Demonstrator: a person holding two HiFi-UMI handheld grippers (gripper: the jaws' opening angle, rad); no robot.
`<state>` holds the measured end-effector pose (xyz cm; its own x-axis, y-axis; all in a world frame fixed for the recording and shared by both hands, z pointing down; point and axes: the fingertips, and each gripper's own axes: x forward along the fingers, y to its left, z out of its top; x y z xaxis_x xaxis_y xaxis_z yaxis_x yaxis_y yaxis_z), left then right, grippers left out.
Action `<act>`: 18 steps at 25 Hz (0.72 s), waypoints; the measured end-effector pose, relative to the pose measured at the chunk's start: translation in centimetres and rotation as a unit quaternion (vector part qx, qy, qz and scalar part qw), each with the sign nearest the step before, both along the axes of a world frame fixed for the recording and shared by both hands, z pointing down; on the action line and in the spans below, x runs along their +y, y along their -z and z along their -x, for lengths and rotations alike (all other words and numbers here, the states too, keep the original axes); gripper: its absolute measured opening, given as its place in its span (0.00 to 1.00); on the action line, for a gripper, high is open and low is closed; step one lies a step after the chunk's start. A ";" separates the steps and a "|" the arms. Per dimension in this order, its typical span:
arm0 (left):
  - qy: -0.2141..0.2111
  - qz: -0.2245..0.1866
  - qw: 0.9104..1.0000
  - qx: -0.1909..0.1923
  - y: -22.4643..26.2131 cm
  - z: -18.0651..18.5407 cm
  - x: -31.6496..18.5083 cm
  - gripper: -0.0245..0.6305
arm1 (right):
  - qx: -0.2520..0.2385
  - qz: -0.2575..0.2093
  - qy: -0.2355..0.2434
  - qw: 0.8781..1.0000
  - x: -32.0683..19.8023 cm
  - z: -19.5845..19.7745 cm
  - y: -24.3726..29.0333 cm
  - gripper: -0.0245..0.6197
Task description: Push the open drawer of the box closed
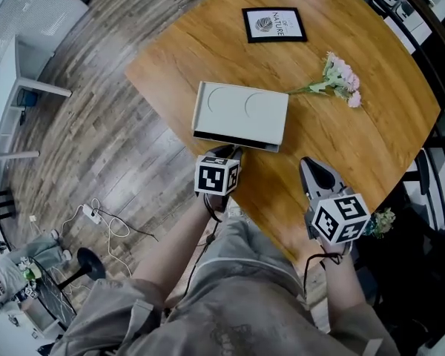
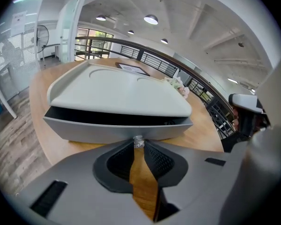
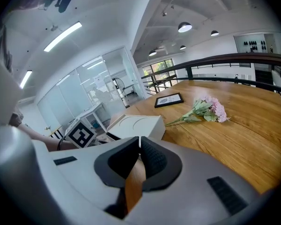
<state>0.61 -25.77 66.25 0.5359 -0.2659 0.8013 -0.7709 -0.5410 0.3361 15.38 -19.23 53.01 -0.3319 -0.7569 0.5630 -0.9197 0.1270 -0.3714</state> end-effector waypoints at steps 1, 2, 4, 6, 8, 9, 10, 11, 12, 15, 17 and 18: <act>0.000 0.000 1.000 0.001 0.0 -0.2 -0.5 0.15 | 0.000 0.000 0.000 1.000 -0.1 -0.2 0.0 0.10; 0.001 -0.001 1.000 0.003 0.0 -0.5 -0.8 0.15 | 0.001 0.001 -0.001 1.000 0.0 -0.4 -0.1 0.10; 0.001 0.000 1.000 0.006 -0.1 -1.1 -1.3 0.15 | 0.002 0.000 -0.005 1.000 0.1 -0.8 0.0 0.10; 0.004 0.005 1.000 0.008 -0.1 -1.2 -1.4 0.15 | 0.003 0.000 -0.010 1.000 0.3 -0.9 0.0 0.10; 0.008 0.004 1.000 0.009 -0.1 -1.1 -1.5 0.15 | 0.001 0.001 -0.013 1.000 0.5 -0.7 0.1 0.10; 0.010 0.002 1.000 0.009 0.0 -1.0 -1.5 0.15 | -0.001 0.002 -0.013 1.000 0.5 -0.6 0.1 0.10; 0.012 -0.002 1.000 0.008 0.1 -0.9 -1.6 0.15 | -0.001 0.001 -0.012 1.000 0.5 -0.5 0.1 0.10; 0.014 -0.004 1.000 0.007 0.2 -0.9 -1.6 0.15 | -0.001 0.000 -0.010 1.000 0.5 -0.4 0.2 0.10; 0.017 -0.006 1.000 0.005 0.3 -0.8 -1.6 0.16 | 0.000 -0.002 -0.008 1.000 0.4 -0.3 0.4 0.10; 0.020 -0.013 1.000 0.005 1.0 -0.6 -1.3 0.18 | 0.002 -0.013 -0.006 1.000 0.0 -0.4 1.2 0.10; 0.019 -0.018 1.000 0.007 1.7 -0.2 -1.1 0.18 | 0.004 -0.024 -0.005 1.000 -0.4 -0.4 2.1 0.10; 0.019 -0.022 1.000 0.007 2.2 0.1 -1.1 0.18 | 0.006 -0.030 -0.003 1.000 -0.6 -0.3 2.7 0.10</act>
<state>0.48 -26.83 64.09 0.5355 -0.3208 0.7812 -0.7867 -0.5260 0.3233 15.71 -19.79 50.31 -0.3211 -0.7916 0.5198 -0.9246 0.1432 -0.3530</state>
